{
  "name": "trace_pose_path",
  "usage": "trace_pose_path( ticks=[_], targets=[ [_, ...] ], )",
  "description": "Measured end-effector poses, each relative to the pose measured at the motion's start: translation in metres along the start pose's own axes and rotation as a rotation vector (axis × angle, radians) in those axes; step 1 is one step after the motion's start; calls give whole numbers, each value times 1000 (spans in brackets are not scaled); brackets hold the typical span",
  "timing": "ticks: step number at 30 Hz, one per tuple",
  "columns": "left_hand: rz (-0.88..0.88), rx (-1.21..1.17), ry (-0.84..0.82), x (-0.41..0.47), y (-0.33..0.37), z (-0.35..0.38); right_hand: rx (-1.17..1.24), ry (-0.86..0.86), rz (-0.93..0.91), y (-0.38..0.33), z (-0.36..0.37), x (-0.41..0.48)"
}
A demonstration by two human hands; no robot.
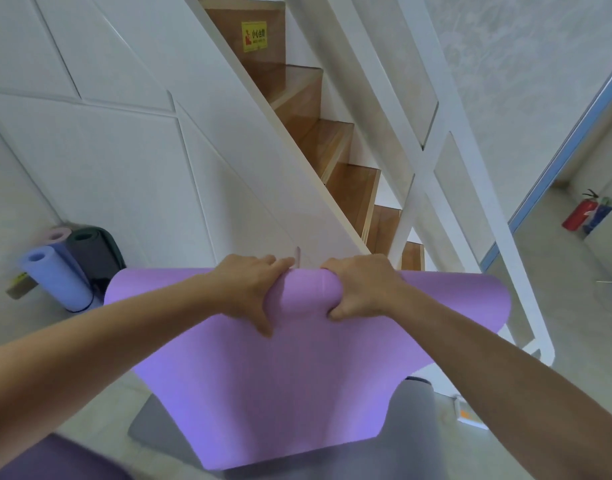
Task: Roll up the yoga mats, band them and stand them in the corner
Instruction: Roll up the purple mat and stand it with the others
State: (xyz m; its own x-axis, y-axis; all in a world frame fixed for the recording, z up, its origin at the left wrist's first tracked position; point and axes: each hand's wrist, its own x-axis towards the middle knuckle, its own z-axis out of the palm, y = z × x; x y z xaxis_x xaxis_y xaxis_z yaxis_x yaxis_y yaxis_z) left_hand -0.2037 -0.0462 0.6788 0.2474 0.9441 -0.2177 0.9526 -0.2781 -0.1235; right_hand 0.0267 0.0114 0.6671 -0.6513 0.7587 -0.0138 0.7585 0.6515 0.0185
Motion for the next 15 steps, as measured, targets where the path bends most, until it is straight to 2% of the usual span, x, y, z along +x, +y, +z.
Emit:
trace_pose_path(
  ticks=[2, 4, 7, 9, 11, 13, 15],
  targets=[
    [-24, 104, 171, -4, 10, 12, 21, -36, 6, 0, -5, 4],
    [-47, 38, 230, -1, 7, 14, 31, 0, -6, 1, -2, 3],
    [-88, -179, 109, 1, -14, -1, -129, 134, -49, 5, 14, -9],
    [-99, -364, -45, 0, -29, -12, -294, 320, -66, 8, 29, -16],
    [-84, -545, -165, 1, -39, -13, -336, 450, -86, 9, 35, -13],
    [-67, -621, -236, 0, -39, -13, -292, 417, -106, 5, 31, -9],
    [-42, -509, -239, -4, -33, -14, -225, 292, -83, 2, 20, -7]
  ],
)
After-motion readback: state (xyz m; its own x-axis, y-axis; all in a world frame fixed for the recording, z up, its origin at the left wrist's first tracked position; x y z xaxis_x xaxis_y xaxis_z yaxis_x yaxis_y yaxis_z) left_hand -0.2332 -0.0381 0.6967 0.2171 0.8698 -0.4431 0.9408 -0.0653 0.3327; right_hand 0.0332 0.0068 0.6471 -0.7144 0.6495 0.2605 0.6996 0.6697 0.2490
